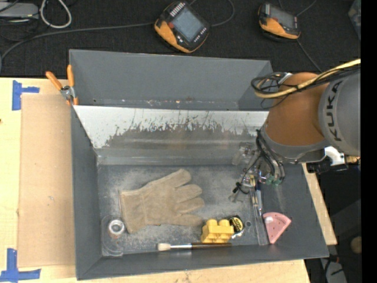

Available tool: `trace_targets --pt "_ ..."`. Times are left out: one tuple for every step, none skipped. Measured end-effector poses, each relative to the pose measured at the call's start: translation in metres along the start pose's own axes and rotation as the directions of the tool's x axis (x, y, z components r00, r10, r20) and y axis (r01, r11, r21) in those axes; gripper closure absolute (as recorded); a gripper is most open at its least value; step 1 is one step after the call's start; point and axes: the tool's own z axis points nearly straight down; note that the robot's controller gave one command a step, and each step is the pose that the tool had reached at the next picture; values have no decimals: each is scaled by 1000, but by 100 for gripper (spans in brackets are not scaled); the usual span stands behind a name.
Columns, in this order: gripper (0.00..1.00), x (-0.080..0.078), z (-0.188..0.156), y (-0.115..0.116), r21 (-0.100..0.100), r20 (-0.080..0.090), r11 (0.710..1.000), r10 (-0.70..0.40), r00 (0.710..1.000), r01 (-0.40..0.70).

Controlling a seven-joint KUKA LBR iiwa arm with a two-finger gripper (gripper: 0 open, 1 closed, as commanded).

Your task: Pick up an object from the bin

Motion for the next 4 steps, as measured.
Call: trace_targets --pt "0 20 -29 29 1 -7 990 -144 990 144" --pt "0 17 -92 30 3 -1 982 -190 982 190" --pt "0 12 -145 50 -1 -3 782 -623 782 623" --pt "0 20 -111 47 -1 -3 806 -592 806 592"
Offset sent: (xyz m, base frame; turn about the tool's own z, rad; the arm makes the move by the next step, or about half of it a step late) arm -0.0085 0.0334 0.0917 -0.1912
